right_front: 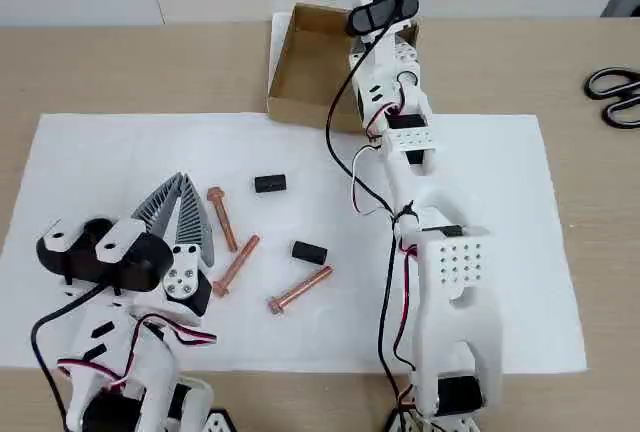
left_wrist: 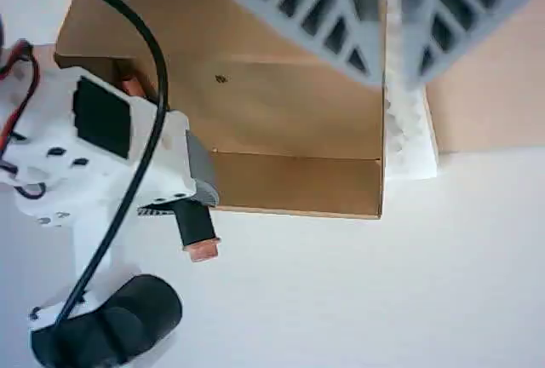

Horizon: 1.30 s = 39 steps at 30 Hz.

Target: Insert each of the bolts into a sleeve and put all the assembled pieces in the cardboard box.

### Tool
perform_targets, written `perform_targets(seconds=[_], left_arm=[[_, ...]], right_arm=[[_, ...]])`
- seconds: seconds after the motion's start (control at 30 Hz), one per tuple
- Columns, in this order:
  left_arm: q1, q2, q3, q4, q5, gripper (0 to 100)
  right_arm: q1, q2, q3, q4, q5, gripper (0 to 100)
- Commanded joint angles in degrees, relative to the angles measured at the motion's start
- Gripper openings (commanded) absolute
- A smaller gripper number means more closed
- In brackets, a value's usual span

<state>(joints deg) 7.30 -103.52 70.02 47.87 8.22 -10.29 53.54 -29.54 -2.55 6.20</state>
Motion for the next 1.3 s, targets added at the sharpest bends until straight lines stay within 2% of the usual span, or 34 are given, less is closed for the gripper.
perform_targets(seconds=[0.0,0.3,0.47,0.53,0.8,1.07,1.27], left_arm=[[-0.26,-0.53,-0.04,-1.23,0.26,1],[-0.26,-0.53,0.04,-1.23,0.26,1],[-0.26,-0.53,0.04,-1.14,0.18,1],[-0.26,-0.53,0.04,-1.14,0.18,1],[-0.26,-0.53,0.04,-1.14,0.26,1],[-0.26,-0.53,-0.22,-1.14,0.35,1],[-0.26,-0.53,-0.22,-1.14,0.35,1]], right_arm=[[0.22,1.98,-8.97,-1.36,0.09,0.4],[-2.68,6.2,-14.59,7.25,0.26,1.5],[-3.3,6.37,-14.59,13.85,3.25,22.4],[-3.3,6.11,-14.59,15.34,3.25,27.8],[-2.86,4.0,-18.37,17.98,3.25,25.1],[-3.47,-7.78,-23.47,38.29,2.9,24.2],[-4.09,-14.11,-23.47,63.52,2.81,24.2]])
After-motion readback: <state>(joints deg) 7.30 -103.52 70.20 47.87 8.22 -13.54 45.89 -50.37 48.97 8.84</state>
